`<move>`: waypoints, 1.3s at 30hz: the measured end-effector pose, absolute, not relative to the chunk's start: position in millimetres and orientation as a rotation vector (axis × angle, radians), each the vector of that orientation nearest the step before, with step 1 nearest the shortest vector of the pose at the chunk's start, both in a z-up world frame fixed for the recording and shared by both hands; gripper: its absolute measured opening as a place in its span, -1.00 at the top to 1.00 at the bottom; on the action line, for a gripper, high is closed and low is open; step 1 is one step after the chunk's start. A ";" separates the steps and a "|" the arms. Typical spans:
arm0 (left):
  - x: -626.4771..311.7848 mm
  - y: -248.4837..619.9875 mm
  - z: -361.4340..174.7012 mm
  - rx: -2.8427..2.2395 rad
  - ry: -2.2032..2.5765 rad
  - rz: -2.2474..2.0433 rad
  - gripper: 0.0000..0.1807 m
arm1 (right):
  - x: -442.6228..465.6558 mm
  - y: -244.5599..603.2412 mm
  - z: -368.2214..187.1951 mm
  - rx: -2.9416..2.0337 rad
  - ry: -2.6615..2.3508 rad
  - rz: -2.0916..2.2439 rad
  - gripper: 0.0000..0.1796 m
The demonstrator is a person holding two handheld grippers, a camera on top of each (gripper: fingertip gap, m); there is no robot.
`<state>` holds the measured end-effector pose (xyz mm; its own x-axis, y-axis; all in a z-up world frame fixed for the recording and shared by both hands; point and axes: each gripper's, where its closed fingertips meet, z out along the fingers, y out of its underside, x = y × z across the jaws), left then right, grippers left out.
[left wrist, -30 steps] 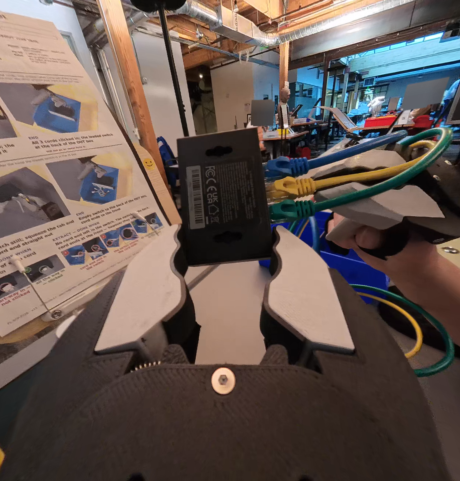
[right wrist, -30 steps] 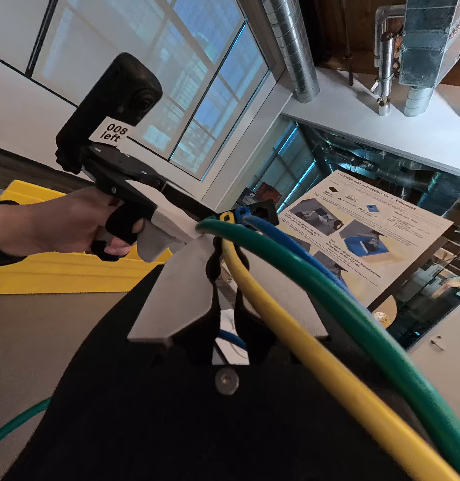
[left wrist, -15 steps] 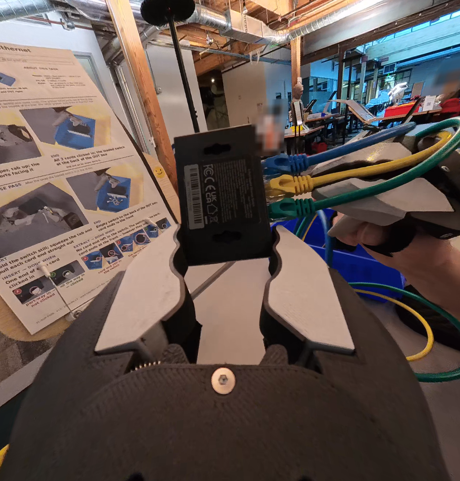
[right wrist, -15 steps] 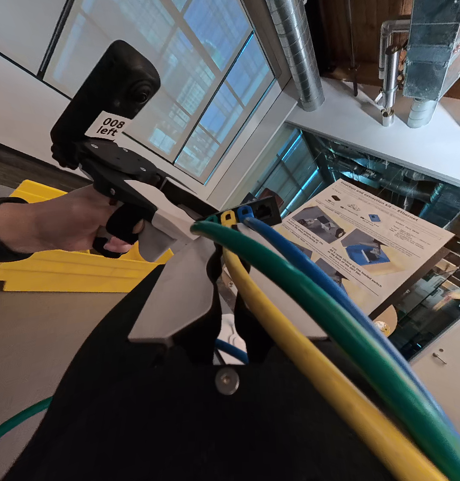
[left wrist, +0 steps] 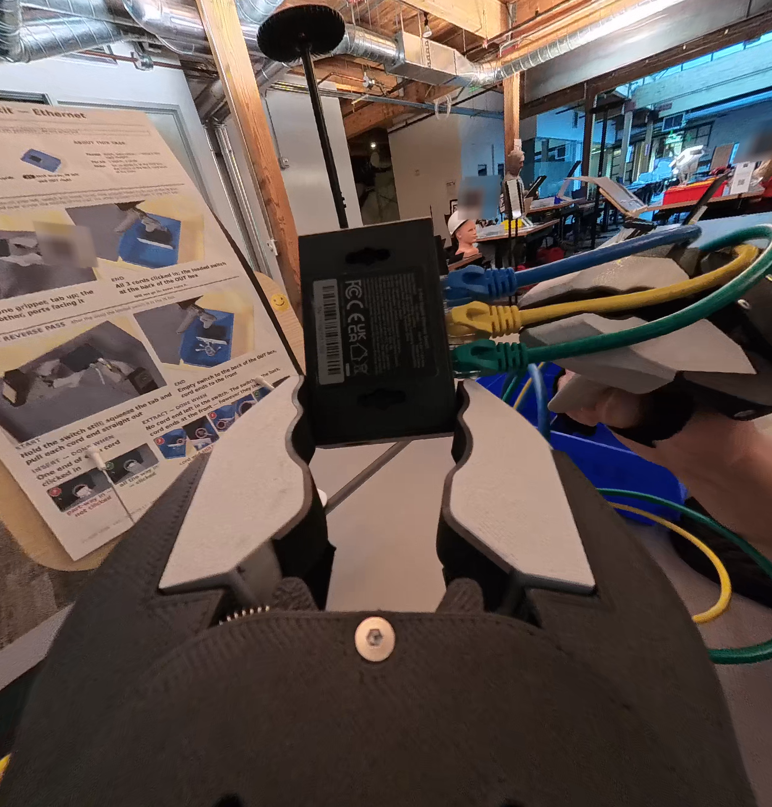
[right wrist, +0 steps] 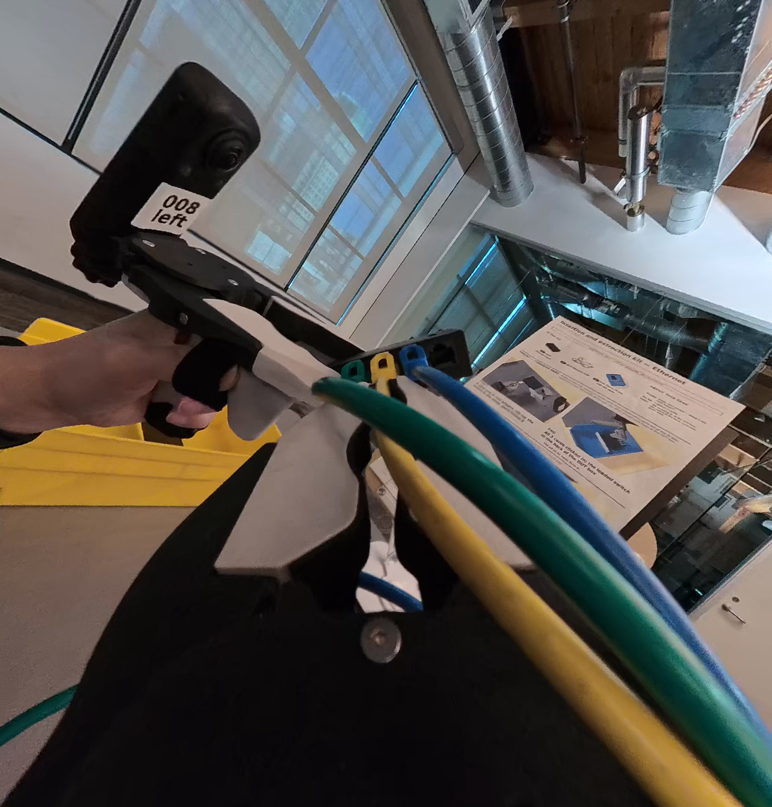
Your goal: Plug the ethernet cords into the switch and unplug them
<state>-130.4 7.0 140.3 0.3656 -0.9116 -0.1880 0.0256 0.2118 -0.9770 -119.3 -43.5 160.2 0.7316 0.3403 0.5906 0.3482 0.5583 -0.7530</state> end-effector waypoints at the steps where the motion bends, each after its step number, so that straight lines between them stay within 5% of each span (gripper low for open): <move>1: -132.0 9.1 142.1 -1.159 0.972 -0.795 0.32 | -118.4 -41.6 160.1 -1.005 -0.777 -0.006 0.94; 13: -207.6 76.6 159.3 -1.155 0.721 -0.091 0.33 | -156.3 -30.2 73.0 -1.349 -1.207 0.145 0.94; 16: -208.7 81.0 156.2 -1.128 0.745 0.061 0.32 | -161.5 -38.0 89.7 -1.234 -1.196 0.019 0.93; 18: -203.6 80.1 153.3 -1.115 0.770 0.104 0.32 | -153.4 -43.1 123.2 -1.119 -1.040 -0.014 0.84; 20: -196.4 76.5 150.8 -1.100 0.804 0.100 0.32 | -135.9 -37.3 138.6 -1.092 -0.938 -0.080 0.55; 24: -189.0 66.7 153.1 -1.068 0.834 0.074 0.32 | -86.2 8.8 107.0 -1.262 -0.913 -0.292 0.17; 32: -190.3 42.5 170.6 -1.050 0.868 -0.084 0.32 | -46.8 31.4 87.3 -1.221 -0.913 -0.410 0.07; 39: -211.9 33.8 192.3 -1.096 0.766 -0.345 0.32 | -41.2 18.7 79.1 -1.387 -0.812 0.211 0.04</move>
<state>-211.9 33.8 192.3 0.7001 -0.6020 -0.3840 -0.1117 0.4388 -0.8916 -41.2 18.7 79.1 0.7187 0.5802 0.3832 0.3197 0.2136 -0.9231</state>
